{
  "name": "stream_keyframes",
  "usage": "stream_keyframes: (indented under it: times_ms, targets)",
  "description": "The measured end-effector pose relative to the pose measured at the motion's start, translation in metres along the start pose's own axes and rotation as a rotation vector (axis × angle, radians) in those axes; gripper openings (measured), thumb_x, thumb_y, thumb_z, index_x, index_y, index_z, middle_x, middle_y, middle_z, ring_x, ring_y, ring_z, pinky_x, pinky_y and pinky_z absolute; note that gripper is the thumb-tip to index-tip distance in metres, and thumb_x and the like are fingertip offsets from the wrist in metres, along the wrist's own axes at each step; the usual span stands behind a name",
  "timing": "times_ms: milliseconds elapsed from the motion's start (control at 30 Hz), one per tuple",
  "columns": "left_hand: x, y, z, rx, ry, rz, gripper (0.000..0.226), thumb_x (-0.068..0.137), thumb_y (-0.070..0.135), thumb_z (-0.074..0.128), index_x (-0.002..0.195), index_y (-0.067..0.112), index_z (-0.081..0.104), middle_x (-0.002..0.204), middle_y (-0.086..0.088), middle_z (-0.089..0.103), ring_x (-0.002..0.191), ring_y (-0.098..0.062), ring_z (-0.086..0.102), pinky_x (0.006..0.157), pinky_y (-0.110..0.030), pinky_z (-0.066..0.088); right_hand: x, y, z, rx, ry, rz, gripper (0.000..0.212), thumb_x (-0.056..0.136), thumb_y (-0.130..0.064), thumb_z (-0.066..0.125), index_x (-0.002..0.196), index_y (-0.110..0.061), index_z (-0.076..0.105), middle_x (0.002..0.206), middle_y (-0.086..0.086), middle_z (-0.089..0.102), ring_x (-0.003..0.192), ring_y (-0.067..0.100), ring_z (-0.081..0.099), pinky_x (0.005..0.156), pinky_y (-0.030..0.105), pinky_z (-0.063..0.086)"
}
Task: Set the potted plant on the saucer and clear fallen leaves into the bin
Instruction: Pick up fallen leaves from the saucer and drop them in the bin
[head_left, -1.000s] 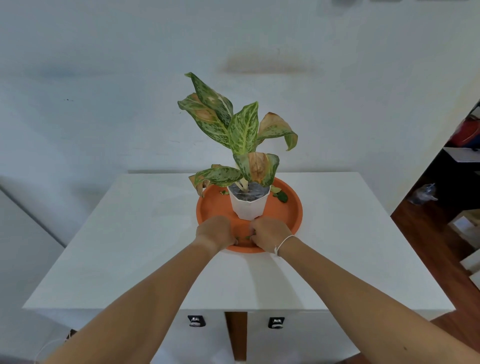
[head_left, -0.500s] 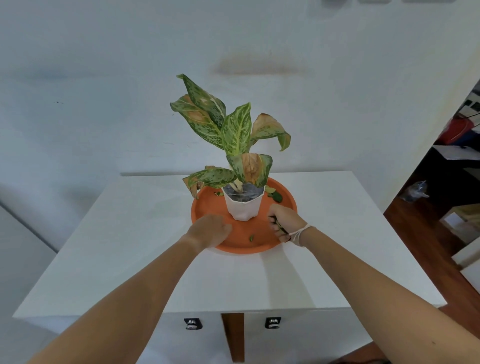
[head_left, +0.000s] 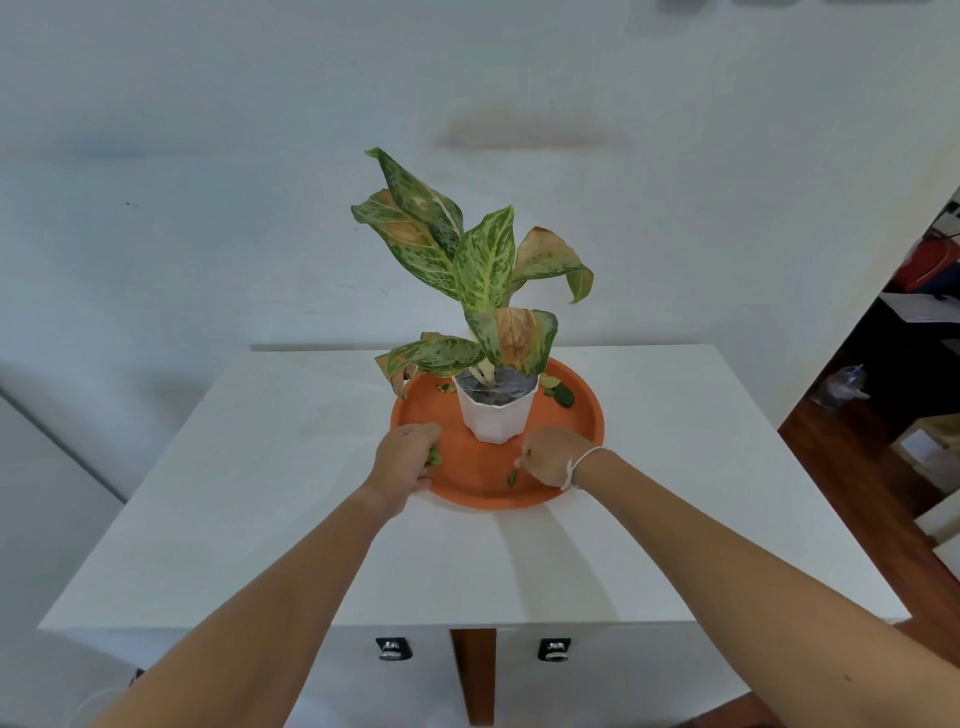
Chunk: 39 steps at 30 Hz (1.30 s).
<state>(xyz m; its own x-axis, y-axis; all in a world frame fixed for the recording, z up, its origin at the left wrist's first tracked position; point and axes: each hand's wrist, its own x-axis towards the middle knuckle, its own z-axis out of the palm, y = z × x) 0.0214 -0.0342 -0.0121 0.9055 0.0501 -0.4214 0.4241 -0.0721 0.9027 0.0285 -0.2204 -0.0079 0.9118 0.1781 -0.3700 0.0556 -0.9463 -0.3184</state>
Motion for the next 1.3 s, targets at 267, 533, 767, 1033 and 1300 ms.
stream_keyframes:
  times_ms: [267, 533, 767, 1033, 1300]
  targets:
    - [0.0, -0.001, 0.0, -0.051, -0.042, -0.009, 0.034, 0.078, 0.004, 0.048, 0.057, 0.019, 0.025, 0.054, 0.002, 0.024, 0.033, -0.007, 0.025, 0.034, -0.018, 0.017, 0.008, -0.013, 0.017, -0.294, -0.035, 0.029, 0.052, 0.096, -0.046, 0.036, 0.112, -0.004, 0.062, 0.114, 0.013, 0.066, 0.107, 0.029, 0.061, 0.088, 0.035, 0.047]
    - [0.004, -0.003, -0.001, -0.119, -0.066, 0.003, 0.036, 0.079, 0.002, 0.048, 0.058, 0.02, 0.024, 0.056, 0.001, 0.024, 0.034, -0.007, 0.024, 0.034, -0.017, 0.017, 0.008, -0.017, 0.014, -0.254, -0.112, -0.048, 0.04, 0.097, -0.033, 0.036, 0.076, -0.007, 0.058, 0.07, 0.006, 0.052, 0.08, 0.025, 0.049, 0.069, 0.03, 0.039]
    - [0.001, 0.001, 0.005, -0.163, -0.057, -0.032, 0.026, 0.079, 0.001, 0.035, 0.061, 0.018, 0.026, 0.057, 0.002, 0.024, 0.035, -0.007, 0.021, 0.037, -0.02, 0.014, 0.004, -0.01, 0.013, 0.134, -0.015, -0.072, 0.04, 0.087, -0.024, 0.049, 0.048, -0.017, 0.042, 0.057, 0.005, 0.048, 0.06, 0.018, 0.044, 0.057, 0.026, 0.034]
    - [-0.009, 0.002, 0.044, -0.171, -0.249, -0.035, 0.021, 0.08, 0.001, 0.031, 0.065, 0.01, 0.042, 0.056, 0.0, 0.027, 0.03, -0.005, 0.023, 0.035, -0.016, 0.014, -0.027, 0.017, -0.007, 0.854, 0.269, 0.158, 0.036, 0.086, -0.016, 0.049, 0.05, -0.014, 0.049, 0.047, -0.001, 0.043, 0.03, 0.004, 0.035, 0.031, 0.013, 0.025]
    - [-0.042, 0.0, 0.137, -0.121, -0.57, -0.067, 0.024, 0.079, 0.001, 0.03, 0.059, 0.011, 0.039, 0.054, 0.0, 0.028, 0.03, -0.006, 0.022, 0.032, -0.016, 0.014, -0.096, 0.088, 0.003, 1.354, 0.5, 0.377, 0.035, 0.087, -0.016, 0.048, 0.052, -0.013, 0.042, 0.042, -0.002, 0.04, 0.032, 0.009, 0.025, 0.036, 0.015, 0.015]
